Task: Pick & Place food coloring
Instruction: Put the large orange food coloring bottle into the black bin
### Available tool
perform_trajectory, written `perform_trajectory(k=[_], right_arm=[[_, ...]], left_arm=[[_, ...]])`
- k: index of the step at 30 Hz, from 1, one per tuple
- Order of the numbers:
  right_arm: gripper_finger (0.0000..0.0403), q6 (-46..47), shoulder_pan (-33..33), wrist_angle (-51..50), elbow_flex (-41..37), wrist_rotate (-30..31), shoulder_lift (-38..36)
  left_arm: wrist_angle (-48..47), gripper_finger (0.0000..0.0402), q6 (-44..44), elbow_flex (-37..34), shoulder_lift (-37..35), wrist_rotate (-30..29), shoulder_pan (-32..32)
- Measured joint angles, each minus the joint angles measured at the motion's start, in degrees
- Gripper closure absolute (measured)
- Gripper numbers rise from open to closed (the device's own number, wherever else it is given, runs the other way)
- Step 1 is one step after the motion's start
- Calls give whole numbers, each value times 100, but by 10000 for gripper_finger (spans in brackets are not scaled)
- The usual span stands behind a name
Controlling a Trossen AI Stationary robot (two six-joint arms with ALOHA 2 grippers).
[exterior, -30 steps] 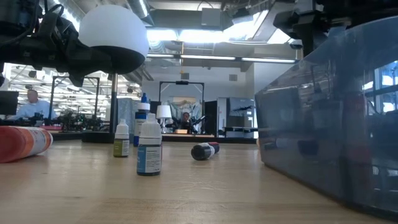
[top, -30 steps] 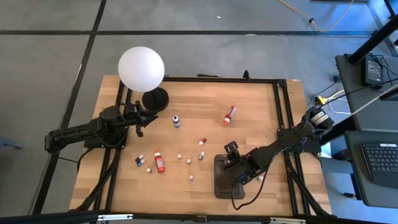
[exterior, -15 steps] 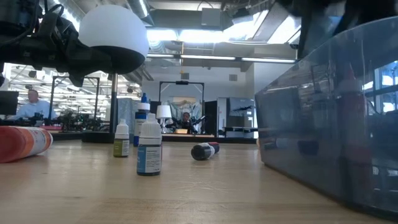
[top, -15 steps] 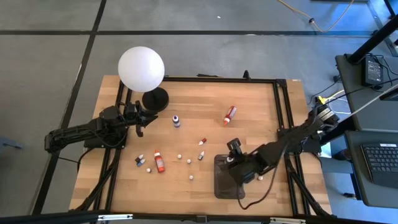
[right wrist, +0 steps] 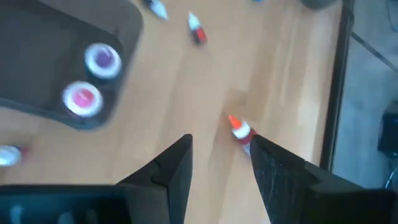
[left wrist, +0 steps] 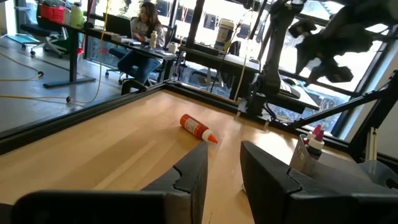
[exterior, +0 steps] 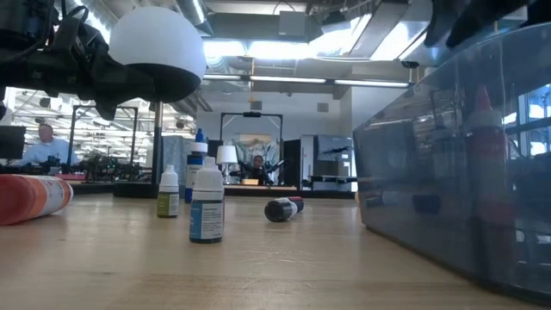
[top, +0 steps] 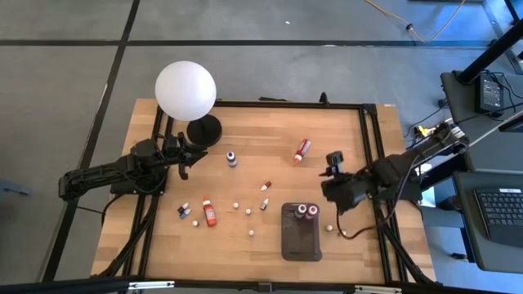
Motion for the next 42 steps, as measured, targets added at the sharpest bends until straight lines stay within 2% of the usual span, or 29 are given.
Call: perform_trajectory(k=[5, 8, 12, 17, 21, 25, 42], right_arm=[[242, -542, -739, 860, -749, 102, -327], [240, -986, -1320, 1458, -1049, -84, -338], [241, -1659, -2189, 2058, -1248, -1006, -336], [241, -2316, -3168, 2214, -1255, -2394, -336], [240, -2913, -3659, 2301, -1255, -2800, -336], [242, -3235, -3879, 2427, -1255, -2818, -336], [238, -2883, -3902, 2446, -1255, -2823, -334]], left_arm=[[1, 309, 0, -1, -2, 0, 2], [0, 307, 9, 1, -1, 0, 2], [2, 307, 184, -1, -2, 0, 2], [2, 307, 245, 0, -2, 0, 0], [2, 307, 254, -1, 0, 0, 0], [2, 310, 254, -1, -2, 0, 0], [2, 307, 251, 0, -1, 0, 0]])
